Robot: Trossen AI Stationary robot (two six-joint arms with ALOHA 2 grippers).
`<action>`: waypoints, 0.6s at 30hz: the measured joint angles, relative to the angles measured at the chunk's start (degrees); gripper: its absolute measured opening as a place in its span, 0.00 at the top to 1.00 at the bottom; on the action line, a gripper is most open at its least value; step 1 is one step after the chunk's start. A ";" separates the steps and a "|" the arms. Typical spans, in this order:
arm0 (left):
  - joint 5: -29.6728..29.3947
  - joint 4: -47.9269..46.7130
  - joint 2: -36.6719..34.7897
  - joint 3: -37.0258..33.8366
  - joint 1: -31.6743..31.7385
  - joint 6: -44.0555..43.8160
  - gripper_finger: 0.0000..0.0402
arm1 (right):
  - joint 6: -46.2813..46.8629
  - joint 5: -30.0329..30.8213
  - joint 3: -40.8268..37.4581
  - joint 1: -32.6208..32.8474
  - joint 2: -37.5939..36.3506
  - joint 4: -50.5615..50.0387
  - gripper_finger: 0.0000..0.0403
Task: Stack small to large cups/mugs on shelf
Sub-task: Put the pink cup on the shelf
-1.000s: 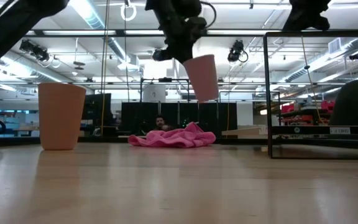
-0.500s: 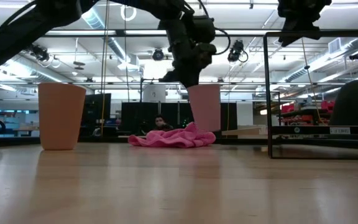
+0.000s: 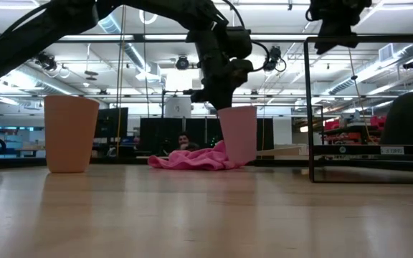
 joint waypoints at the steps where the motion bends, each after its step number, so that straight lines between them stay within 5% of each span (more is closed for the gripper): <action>1: 0.00 0.03 0.00 0.01 -0.04 -0.01 0.98 | 0.00 0.01 0.00 0.36 0.31 0.00 0.73; 18: -0.05 -1.48 0.71 0.00 -1.06 -0.17 0.98 | 1.09 0.03 0.00 5.16 3.02 0.76 0.73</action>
